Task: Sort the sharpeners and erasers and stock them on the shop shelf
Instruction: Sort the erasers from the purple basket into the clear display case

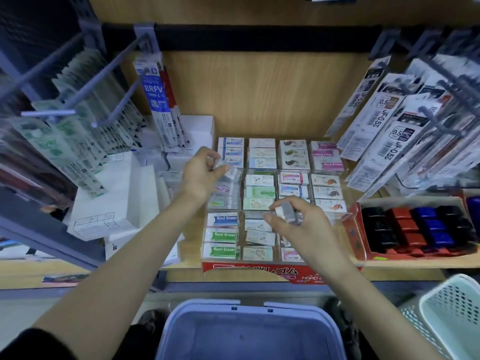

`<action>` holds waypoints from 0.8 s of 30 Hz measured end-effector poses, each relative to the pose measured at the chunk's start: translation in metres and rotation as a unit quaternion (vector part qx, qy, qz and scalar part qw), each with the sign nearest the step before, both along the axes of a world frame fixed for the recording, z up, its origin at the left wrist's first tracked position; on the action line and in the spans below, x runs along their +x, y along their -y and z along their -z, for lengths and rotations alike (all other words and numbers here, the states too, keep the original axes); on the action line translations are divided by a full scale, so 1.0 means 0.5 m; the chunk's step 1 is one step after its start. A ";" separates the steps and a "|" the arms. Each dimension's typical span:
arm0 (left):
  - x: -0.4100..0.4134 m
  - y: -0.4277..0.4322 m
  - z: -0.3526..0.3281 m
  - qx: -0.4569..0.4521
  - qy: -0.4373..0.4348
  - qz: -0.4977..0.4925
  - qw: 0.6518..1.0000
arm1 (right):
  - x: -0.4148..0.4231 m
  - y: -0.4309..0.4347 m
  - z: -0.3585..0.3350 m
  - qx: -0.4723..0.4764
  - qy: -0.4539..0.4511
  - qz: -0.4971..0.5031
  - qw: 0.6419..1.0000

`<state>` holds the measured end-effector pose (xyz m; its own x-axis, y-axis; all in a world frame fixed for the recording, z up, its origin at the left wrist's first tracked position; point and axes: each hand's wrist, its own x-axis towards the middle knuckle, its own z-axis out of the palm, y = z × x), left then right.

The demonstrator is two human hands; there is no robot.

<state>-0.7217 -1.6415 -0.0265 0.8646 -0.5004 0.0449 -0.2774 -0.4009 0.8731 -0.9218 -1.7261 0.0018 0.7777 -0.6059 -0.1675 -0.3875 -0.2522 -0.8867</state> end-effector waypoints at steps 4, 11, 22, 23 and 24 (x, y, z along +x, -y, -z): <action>-0.005 0.004 0.024 0.064 0.073 -0.034 0.995 | -0.007 0.011 -0.012 0.070 0.032 0.031 0.997; -0.032 -0.009 0.030 0.227 0.291 -0.061 0.927 | -0.015 0.025 -0.019 0.325 0.149 -0.007 0.934; -0.150 -0.058 -0.045 0.077 0.131 0.161 0.975 | -0.005 0.007 -0.022 0.267 0.093 0.086 0.955; -0.172 -0.063 -0.060 0.055 0.023 0.207 0.977 | -0.004 0.004 -0.023 0.257 0.089 0.091 0.958; -0.189 -0.067 -0.069 0.054 -0.051 0.231 0.970 | -0.004 0.001 -0.023 0.244 0.082 0.094 0.962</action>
<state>-0.8161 -1.6081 0.0078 0.5447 -0.8323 -0.1030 -0.3638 -0.3451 0.8652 -0.9238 -1.7266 0.0133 0.7023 -0.6189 -0.3518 -0.2296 0.2708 -0.9349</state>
